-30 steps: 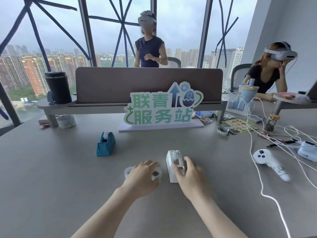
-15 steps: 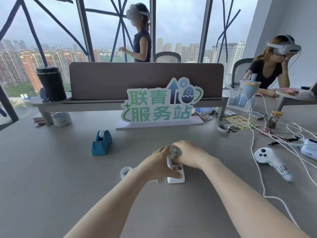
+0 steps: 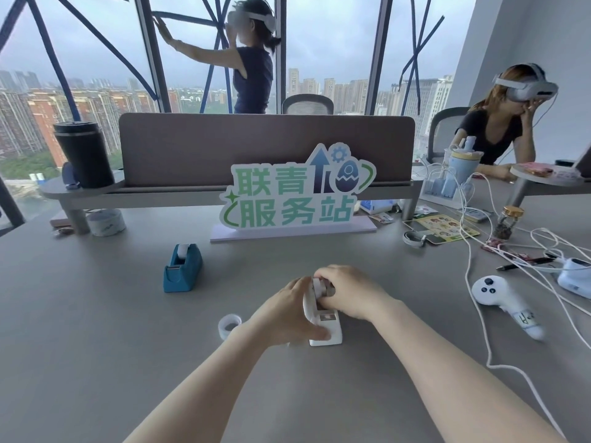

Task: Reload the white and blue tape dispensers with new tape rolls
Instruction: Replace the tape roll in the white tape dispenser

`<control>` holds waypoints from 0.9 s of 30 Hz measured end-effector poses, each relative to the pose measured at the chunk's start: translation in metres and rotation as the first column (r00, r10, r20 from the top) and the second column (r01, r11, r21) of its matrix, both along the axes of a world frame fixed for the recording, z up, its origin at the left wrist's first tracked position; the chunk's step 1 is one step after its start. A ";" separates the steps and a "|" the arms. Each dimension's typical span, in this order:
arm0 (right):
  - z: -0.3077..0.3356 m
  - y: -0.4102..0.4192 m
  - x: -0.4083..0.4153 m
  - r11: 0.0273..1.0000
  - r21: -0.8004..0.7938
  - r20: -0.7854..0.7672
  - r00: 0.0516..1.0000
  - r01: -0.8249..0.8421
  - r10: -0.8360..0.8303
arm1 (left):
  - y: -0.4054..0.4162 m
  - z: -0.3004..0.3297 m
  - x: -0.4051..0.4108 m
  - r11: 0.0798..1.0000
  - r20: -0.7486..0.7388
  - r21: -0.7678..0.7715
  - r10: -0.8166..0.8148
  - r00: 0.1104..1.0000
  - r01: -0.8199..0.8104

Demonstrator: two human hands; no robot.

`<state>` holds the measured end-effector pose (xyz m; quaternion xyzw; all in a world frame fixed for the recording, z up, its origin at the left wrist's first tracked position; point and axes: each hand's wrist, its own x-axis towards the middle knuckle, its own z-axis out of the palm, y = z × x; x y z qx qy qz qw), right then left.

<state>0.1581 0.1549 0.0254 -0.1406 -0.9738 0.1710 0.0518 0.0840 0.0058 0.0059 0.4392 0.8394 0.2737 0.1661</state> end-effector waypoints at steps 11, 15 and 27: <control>0.015 -0.003 0.017 0.998 -0.045 -0.184 0.982 0.043 -0.050 | -0.003 0.000 -0.002 0.999 0.033 0.038 0.001 0.999 -0.002; 0.026 -0.009 0.025 0.957 -0.288 -0.256 0.964 -0.007 -0.071 | -0.014 0.009 -0.002 0.936 0.049 0.344 0.065 0.997 -0.078; 0.031 -0.049 0.031 0.648 -0.736 -0.214 0.976 -0.195 0.050 | -0.059 0.010 0.006 0.776 0.028 0.617 0.143 0.989 -0.130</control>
